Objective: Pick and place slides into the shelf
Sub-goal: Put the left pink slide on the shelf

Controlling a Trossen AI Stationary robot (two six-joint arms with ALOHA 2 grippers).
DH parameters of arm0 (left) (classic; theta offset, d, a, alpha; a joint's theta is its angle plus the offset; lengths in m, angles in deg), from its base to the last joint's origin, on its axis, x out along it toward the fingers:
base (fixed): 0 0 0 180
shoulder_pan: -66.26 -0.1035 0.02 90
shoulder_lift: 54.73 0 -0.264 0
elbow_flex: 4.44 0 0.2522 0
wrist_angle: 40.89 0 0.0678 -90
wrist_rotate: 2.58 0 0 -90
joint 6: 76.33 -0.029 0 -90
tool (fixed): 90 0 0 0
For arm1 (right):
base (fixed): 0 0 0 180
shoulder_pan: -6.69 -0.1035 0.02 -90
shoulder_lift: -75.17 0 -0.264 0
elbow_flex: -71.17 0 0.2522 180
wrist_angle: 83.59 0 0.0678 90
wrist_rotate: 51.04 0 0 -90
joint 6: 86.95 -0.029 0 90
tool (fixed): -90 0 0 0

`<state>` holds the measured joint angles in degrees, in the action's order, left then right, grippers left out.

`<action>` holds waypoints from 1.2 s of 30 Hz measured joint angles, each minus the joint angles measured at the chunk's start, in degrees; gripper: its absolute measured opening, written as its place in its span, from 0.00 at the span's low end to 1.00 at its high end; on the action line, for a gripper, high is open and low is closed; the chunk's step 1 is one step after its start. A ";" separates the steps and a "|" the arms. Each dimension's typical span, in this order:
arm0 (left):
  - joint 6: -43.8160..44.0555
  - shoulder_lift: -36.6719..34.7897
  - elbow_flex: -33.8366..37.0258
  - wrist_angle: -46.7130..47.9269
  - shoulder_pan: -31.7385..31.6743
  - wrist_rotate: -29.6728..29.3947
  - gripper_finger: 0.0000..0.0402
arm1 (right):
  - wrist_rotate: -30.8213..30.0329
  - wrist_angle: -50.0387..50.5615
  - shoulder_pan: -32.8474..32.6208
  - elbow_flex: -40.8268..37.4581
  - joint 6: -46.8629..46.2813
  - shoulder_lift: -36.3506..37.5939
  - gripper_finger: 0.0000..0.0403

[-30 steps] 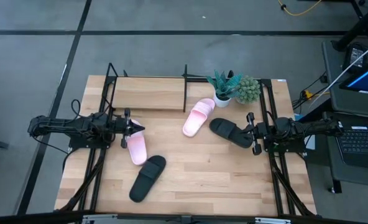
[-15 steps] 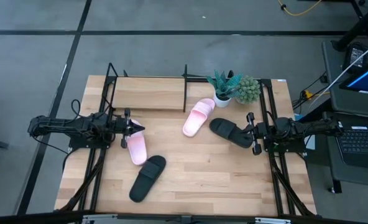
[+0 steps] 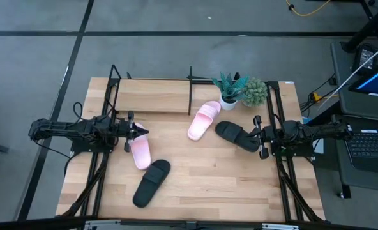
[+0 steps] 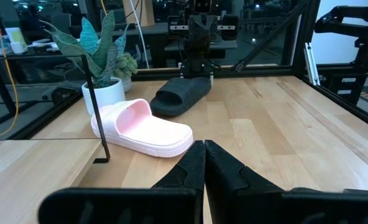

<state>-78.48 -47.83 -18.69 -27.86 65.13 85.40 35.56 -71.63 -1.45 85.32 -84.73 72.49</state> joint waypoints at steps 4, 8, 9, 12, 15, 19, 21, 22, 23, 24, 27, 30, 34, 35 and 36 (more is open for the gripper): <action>0.04 0.00 0.00 0.00 0.00 -0.02 0.00 | 0.00 -0.02 0.00 0.02 0.02 0.00 0.05; 0.89 0.00 0.00 0.00 0.02 -0.02 0.00 | -0.02 -0.02 0.00 0.00 1.51 0.00 0.05; 1.40 0.00 0.00 0.00 0.00 0.00 0.00 | -0.02 -0.04 0.00 0.00 1.81 0.00 0.05; 1.96 0.00 0.00 0.00 0.00 -0.02 0.00 | -0.02 -0.02 0.00 0.01 2.45 0.00 0.05; 1.97 0.00 0.00 0.00 0.00 -0.02 0.00 | -0.02 -0.02 0.00 0.02 2.61 0.00 0.05; 1.99 0.00 0.00 0.00 0.01 -0.02 0.00 | 0.01 -0.02 -0.01 0.02 2.23 0.00 0.05; 1.99 0.00 0.00 0.00 0.00 -0.02 0.00 | 0.04 -0.02 -0.01 0.01 1.17 0.00 0.05; 1.99 0.00 0.00 0.00 0.00 -0.02 0.00 | 0.07 0.00 -0.01 0.01 1.01 0.00 0.05; 1.99 0.00 0.00 0.00 0.00 -0.02 0.00 | 0.09 0.00 0.00 0.00 1.01 0.00 0.05; 1.99 0.00 0.00 0.00 0.00 -0.02 0.00 | 0.09 0.00 0.00 0.00 1.03 0.00 0.05; 1.99 0.00 0.00 0.00 0.00 -0.02 0.00 | 0.17 0.00 0.00 0.02 0.74 0.00 0.05; 1.99 0.00 0.00 0.00 0.00 -0.02 0.00 | 0.20 0.00 0.00 0.02 -0.17 0.00 0.05; 1.97 0.00 0.00 0.00 0.00 -0.02 0.00 | 0.20 0.02 0.00 0.02 -0.17 0.00 0.05; 1.97 0.00 0.00 0.00 0.00 -0.02 0.00 | 0.20 0.00 -0.01 0.01 -0.21 0.00 0.05; 1.97 0.00 0.00 0.00 0.02 -0.02 0.00 | 0.20 0.01 0.00 0.01 -0.24 0.00 0.05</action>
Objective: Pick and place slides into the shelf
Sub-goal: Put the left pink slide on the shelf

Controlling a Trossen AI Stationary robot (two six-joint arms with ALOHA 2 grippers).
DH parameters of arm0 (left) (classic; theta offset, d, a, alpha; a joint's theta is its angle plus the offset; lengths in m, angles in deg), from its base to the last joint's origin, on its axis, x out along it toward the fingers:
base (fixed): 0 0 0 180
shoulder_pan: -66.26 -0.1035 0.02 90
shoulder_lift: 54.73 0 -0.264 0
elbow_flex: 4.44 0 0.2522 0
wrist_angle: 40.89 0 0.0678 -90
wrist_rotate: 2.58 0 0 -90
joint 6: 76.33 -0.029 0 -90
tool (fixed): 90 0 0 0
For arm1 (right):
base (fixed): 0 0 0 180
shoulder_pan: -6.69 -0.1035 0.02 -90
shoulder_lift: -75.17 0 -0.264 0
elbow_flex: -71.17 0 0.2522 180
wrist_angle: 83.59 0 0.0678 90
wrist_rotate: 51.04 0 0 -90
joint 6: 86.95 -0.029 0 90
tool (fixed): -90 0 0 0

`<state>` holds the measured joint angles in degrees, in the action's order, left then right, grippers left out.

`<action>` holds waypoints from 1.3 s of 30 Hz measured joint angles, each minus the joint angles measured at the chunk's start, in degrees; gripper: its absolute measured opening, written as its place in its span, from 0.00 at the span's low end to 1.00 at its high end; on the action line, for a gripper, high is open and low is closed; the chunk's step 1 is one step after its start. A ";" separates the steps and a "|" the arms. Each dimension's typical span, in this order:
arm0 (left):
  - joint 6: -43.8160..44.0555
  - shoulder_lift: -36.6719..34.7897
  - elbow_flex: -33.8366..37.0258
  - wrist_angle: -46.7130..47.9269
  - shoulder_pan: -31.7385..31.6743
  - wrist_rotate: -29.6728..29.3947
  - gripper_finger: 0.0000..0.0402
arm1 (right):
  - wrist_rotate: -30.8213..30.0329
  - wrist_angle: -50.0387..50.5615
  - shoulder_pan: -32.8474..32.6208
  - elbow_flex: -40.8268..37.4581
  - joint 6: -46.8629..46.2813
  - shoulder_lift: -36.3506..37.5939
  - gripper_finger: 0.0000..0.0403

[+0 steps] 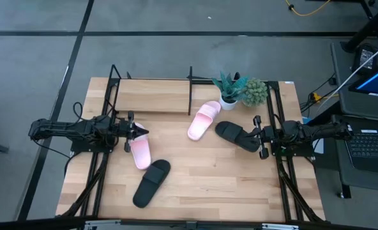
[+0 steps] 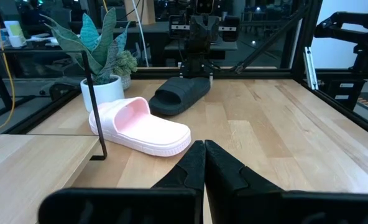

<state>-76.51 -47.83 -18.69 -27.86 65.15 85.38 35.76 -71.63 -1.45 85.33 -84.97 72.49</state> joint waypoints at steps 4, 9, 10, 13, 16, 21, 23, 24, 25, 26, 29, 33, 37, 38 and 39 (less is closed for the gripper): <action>0.00 0.00 0.00 0.00 -0.02 0.00 0.00 | 0.00 -0.01 0.00 -0.01 0.00 0.00 0.05; 0.00 0.00 0.00 -0.06 -0.02 -0.80 0.00 | 0.00 0.01 0.00 -0.01 0.00 0.00 0.05; 0.01 0.00 0.00 -0.09 -0.02 -1.05 0.00 | 0.00 0.00 0.00 -0.01 0.00 0.00 0.05; 0.00 0.00 0.00 -0.13 -0.02 -1.26 0.00 | 0.00 0.00 -0.01 0.01 0.00 0.00 0.05; 0.00 0.00 0.00 -0.13 0.00 -1.27 0.00 | 0.00 -0.01 -0.01 0.00 0.63 0.00 0.05; 2.68 -0.02 0.00 -2.76 0.00 -1.29 0.00 | -0.17 -0.01 0.00 0.01 2.91 0.00 0.05; 4.12 0.00 -0.58 -3.12 0.03 -1.27 0.00 | -0.17 -0.01 0.00 0.01 3.04 0.00 0.05; 4.60 0.00 -1.16 -2.98 0.03 -1.27 0.00 | -0.18 -0.01 0.00 -0.01 3.02 0.00 0.05; 5.05 0.00 -1.81 -2.93 0.03 -1.27 0.00 | -0.17 -0.01 0.00 -0.01 3.02 0.00 0.05; 5.61 -0.02 -2.38 -2.85 0.03 -1.27 0.00 | -0.19 -0.01 0.00 0.00 3.02 0.00 0.05; 5.93 -0.02 -3.80 -1.89 0.03 -1.27 0.00 | -0.20 -0.03 0.00 0.01 2.80 0.00 0.05; 5.77 -0.02 -6.25 2.46 0.03 -3.13 0.00 | -0.20 -0.03 -0.01 -0.01 2.69 0.00 0.05; 5.67 -0.02 -9.37 10.28 0.03 -9.51 0.00 | -0.20 -0.03 0.00 0.01 1.38 0.00 0.05; 5.69 -0.02 -10.17 12.07 0.03 -10.91 0.00 | -0.20 -0.03 -0.01 0.00 1.16 0.01 0.05; 5.71 -0.01 -10.87 13.22 0.02 -11.84 0.00 | -0.20 -0.03 0.00 0.01 1.03 0.00 0.05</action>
<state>-70.80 -47.84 -29.56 -14.64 65.17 73.54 35.56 -71.66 -1.46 85.33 -83.93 72.49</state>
